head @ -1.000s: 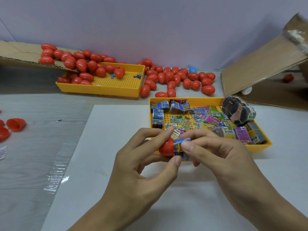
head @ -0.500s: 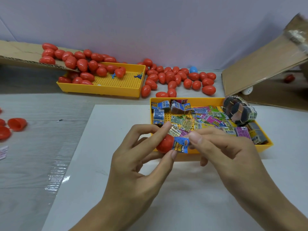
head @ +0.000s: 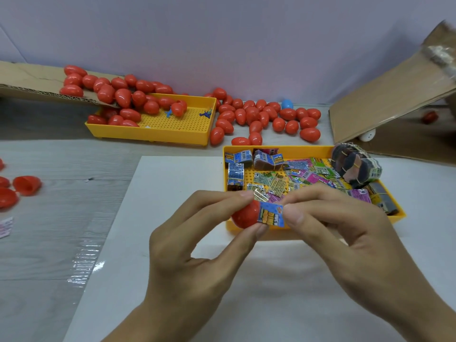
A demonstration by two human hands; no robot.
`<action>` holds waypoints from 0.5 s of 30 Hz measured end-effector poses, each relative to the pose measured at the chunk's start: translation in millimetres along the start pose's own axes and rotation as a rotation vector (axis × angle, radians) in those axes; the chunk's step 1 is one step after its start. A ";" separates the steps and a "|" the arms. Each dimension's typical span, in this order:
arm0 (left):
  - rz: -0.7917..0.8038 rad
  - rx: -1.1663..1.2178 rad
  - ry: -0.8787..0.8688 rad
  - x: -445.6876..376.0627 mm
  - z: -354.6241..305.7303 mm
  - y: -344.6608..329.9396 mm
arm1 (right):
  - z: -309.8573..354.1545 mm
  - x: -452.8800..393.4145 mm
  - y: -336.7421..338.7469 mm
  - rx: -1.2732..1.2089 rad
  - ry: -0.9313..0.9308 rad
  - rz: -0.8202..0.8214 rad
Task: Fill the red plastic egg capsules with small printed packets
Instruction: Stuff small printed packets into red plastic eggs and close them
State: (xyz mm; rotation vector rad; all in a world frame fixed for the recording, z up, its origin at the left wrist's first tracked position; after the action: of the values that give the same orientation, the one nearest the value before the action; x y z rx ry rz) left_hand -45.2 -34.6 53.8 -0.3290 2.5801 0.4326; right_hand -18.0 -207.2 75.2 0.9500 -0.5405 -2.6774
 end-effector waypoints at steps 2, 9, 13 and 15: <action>0.000 0.033 0.024 -0.9 1.8 0.4 | 3.9 -0.3 -1.0 0.042 0.053 0.024; 0.060 0.330 0.311 -1.1 12.1 -6.1 | 3.5 0.6 -1.6 0.116 0.105 0.046; 0.078 0.422 0.441 -0.4 15.3 -8.8 | -1.0 1.8 0.5 0.090 0.082 0.040; 0.096 0.479 0.504 -0.7 16.0 -10.7 | -3.9 2.3 0.4 -0.004 0.028 0.017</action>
State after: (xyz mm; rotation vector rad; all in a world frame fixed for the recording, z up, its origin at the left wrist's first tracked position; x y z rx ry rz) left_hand -34.3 -38.6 38.4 -0.1534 3.0816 -0.2829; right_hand -17.1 -209.4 71.3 0.9755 -0.5352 -2.6452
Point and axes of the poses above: each hand's wrist, its own x-axis away from the middle knuckle, its own y-axis out of the back of the hand, z = x × y, the point moved 5 cm from there along -x, towards the middle knuckle, and after that the axes turned 14 degrees about y, right-handed, at the moved point
